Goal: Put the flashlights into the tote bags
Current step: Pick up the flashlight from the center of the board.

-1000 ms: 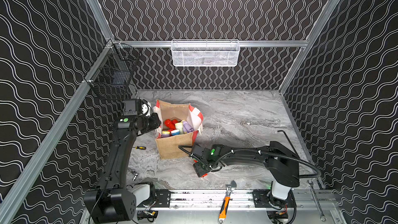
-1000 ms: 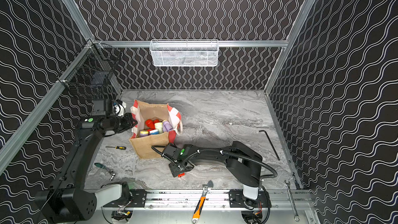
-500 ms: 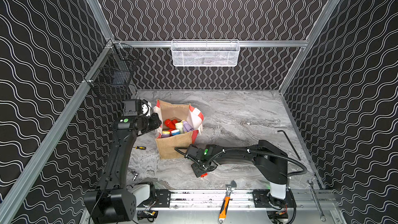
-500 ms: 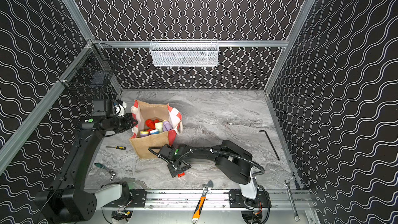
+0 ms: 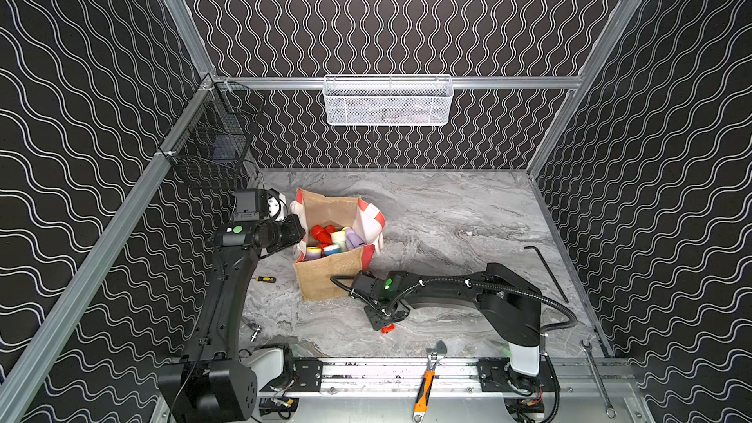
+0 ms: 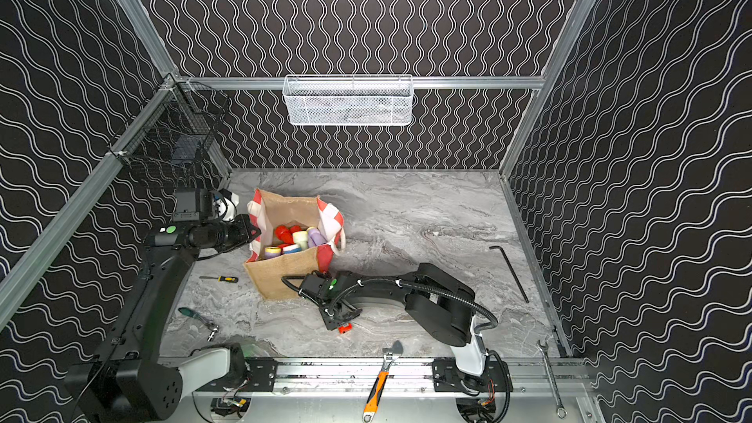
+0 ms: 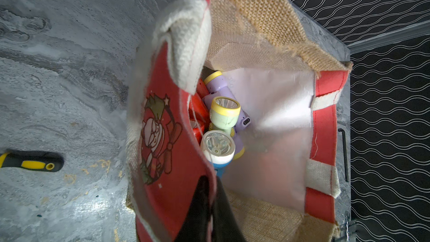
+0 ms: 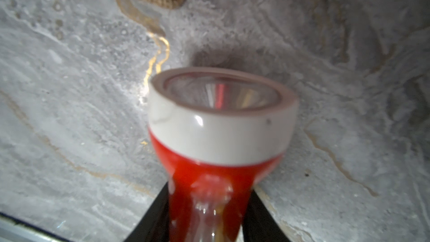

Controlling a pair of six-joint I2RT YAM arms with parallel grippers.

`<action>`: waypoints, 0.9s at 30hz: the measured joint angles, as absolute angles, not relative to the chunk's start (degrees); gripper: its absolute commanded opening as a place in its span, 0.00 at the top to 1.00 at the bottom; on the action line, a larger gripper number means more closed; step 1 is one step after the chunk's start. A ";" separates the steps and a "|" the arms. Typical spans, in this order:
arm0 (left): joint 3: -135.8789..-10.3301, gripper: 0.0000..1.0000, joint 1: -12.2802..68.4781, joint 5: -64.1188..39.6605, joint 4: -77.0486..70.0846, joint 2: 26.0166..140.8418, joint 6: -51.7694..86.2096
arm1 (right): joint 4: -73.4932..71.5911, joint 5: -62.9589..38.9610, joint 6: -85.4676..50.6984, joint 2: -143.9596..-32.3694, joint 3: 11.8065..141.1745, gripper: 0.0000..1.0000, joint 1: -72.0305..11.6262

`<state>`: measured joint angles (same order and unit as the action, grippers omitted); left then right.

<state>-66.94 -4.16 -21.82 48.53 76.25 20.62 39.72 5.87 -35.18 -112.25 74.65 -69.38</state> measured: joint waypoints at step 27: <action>-67.02 0.92 -4.16 -23.62 47.44 78.35 20.60 | 46.57 6.46 -30.28 -88.49 90.32 0.65 -57.84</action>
